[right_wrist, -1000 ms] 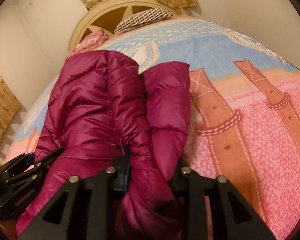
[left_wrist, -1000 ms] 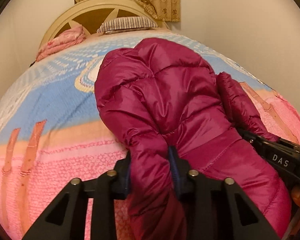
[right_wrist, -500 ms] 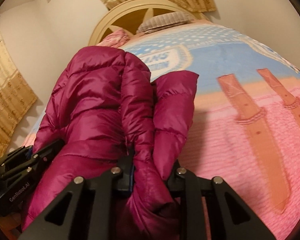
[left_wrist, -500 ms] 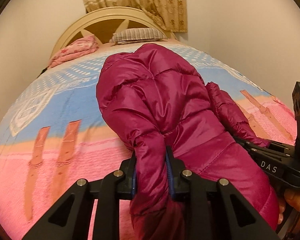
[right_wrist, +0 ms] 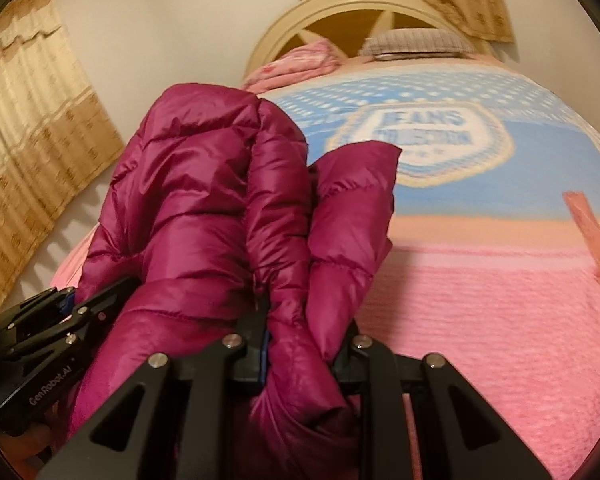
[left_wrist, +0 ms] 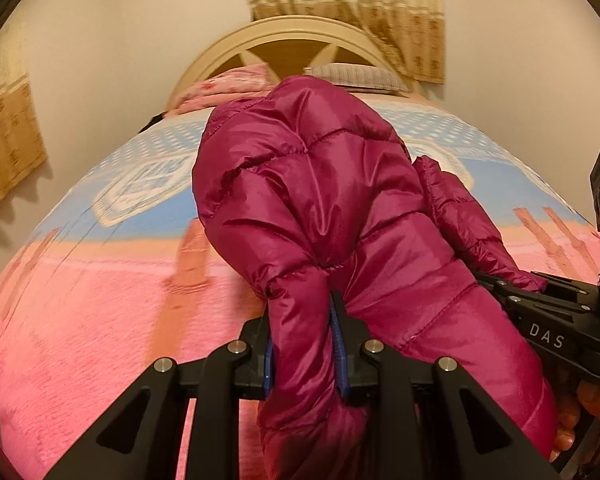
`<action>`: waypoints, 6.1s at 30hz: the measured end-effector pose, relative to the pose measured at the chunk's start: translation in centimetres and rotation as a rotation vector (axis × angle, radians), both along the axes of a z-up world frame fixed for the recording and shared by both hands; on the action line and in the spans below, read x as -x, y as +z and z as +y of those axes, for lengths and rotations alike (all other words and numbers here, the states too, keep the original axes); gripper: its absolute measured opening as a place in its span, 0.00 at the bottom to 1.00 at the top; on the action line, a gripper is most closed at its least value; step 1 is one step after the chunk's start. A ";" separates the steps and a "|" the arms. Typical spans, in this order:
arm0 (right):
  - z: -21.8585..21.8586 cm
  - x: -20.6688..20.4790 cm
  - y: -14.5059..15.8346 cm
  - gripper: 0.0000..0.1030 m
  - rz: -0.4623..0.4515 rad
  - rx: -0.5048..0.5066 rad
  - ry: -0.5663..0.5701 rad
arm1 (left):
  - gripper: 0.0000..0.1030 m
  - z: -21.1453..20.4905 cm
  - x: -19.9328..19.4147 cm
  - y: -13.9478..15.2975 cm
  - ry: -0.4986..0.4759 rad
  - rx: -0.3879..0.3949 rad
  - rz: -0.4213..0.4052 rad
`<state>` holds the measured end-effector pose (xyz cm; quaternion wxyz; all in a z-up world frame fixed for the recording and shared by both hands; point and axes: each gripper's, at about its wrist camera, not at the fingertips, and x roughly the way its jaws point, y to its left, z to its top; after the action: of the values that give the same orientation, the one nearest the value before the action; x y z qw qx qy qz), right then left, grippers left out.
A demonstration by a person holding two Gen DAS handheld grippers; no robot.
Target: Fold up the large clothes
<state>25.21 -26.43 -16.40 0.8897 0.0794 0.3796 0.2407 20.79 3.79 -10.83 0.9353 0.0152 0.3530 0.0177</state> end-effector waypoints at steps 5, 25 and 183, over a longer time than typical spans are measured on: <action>0.1 -0.1 0.1 0.23 -0.011 0.007 0.078 | 0.23 4.3 1.5 0.5 0.081 0.006 -0.009; 3.7 0.3 -0.8 0.23 -0.033 0.059 0.298 | 0.23 14.3 5.0 0.0 0.275 0.049 -0.016; 0.9 12.1 7.2 0.83 -0.269 0.093 0.233 | 0.88 14.6 16.1 8.3 0.392 -0.003 -0.233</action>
<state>13.12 -25.49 -9.17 0.9012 -0.0393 0.2746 0.3330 4.73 18.42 -2.56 0.9484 -0.0542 0.2388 0.2013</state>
